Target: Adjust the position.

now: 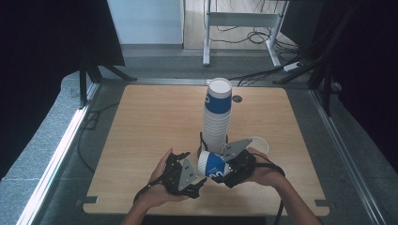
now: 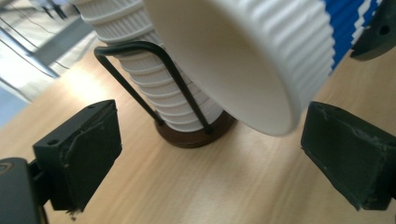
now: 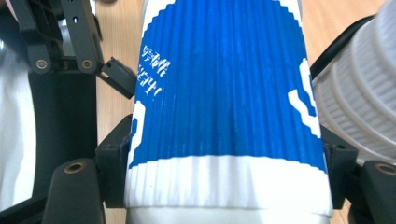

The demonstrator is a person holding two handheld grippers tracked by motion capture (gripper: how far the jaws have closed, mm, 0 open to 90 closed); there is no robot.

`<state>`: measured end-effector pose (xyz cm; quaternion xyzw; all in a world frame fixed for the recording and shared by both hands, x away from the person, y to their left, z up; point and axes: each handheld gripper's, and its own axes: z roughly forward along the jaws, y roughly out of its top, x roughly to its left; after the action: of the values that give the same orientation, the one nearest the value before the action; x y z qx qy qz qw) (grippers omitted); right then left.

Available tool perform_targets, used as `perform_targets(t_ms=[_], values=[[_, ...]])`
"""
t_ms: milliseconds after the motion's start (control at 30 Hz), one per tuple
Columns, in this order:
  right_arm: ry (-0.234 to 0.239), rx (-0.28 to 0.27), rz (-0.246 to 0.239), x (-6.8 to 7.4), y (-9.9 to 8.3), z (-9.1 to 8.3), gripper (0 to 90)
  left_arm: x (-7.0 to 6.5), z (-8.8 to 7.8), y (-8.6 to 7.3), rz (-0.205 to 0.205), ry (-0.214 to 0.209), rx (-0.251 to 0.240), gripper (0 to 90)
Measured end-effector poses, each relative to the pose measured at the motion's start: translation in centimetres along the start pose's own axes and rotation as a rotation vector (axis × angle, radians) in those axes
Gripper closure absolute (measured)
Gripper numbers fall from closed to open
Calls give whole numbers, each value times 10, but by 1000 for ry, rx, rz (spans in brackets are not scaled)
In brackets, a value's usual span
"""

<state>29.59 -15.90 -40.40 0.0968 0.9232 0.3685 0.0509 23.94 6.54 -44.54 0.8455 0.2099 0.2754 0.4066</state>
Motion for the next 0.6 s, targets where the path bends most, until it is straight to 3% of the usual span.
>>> perform_targets(t_ms=[200, 367, 600], values=[[-18, -126, 28, 8, -12, -4, 268, 5, -4, -2, -97, -61, -25, 72], [-40, -199, 61, 11, -20, -2, 267, 7, -4, -3, -124, -68, -28, 86], [-72, -304, 101, 16, -30, 1, 267, 14, -10, -4, -200, -122, -71, 87]])
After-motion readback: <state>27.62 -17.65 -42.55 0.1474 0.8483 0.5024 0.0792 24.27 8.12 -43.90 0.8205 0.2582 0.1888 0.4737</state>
